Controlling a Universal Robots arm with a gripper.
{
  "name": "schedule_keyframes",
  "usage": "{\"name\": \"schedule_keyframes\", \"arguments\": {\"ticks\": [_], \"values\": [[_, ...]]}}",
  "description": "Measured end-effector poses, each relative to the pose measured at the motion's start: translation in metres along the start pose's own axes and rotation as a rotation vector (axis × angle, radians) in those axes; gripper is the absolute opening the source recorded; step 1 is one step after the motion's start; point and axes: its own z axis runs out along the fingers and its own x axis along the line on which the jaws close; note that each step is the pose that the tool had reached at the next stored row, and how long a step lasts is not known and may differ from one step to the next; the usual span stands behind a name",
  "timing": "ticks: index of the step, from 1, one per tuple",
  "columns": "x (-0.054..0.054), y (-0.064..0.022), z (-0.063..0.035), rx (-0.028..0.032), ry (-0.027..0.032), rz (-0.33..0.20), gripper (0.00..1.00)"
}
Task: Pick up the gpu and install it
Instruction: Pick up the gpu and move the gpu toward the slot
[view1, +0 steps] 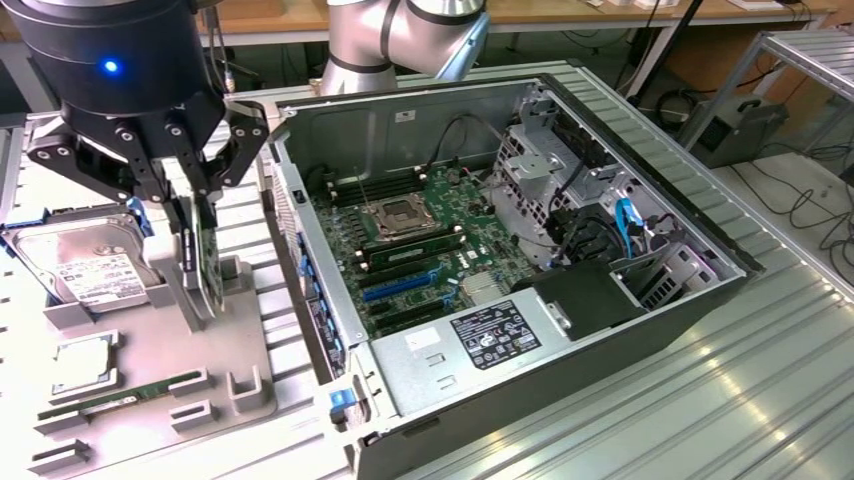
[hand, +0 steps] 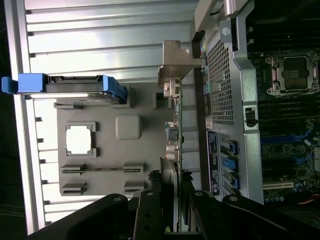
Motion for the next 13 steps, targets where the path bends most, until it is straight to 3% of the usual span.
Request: {"name": "schedule_keyframes", "arguments": {"ticks": [13], "values": [[-0.0001, 0.0001, -0.0027, -0.0001, 0.0, 0.0, 0.26]]}}
